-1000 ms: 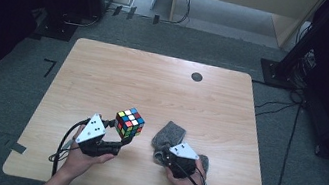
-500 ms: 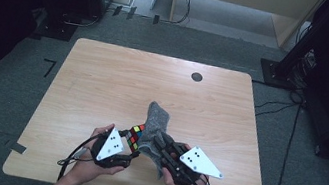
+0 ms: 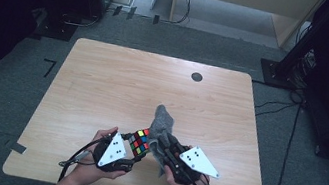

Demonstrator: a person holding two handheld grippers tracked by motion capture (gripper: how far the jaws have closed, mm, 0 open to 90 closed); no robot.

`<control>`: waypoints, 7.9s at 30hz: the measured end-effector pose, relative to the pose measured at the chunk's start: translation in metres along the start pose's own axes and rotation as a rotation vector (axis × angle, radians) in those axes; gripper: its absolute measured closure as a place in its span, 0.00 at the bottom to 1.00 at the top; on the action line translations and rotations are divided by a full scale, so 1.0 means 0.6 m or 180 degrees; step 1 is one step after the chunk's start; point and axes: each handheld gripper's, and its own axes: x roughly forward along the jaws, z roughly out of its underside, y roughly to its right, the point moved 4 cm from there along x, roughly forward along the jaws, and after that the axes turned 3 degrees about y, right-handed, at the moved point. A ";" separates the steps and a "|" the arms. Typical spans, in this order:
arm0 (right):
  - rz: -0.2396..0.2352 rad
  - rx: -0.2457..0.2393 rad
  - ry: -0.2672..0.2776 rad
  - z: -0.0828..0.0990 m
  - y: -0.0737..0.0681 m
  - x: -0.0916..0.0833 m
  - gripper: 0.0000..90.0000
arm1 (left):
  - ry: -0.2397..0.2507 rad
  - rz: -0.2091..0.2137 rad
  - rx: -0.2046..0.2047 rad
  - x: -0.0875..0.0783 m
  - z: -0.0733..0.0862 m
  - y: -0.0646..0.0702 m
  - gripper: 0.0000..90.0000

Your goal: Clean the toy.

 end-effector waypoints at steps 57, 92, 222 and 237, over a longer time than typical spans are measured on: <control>-0.0277 0.0029 -0.0006 0.005 -0.026 -0.002 0.84 | 0.0041 0.0244 -0.0136 0.002 0.004 0.006 0.38; -0.0485 0.0182 -0.0042 0.000 -0.021 -0.004 0.84 | 0.0037 0.0368 -0.0314 0.004 0.006 0.003 0.38; -0.0088 -0.0059 -0.0223 0.015 -0.005 0.009 0.86 | 0.0152 -0.0005 0.0017 -0.013 -0.016 0.002 0.38; -0.0215 -0.0043 -0.0152 0.015 -0.014 0.009 0.86 | 0.0171 0.0059 -0.0088 -0.012 -0.015 -0.001 0.38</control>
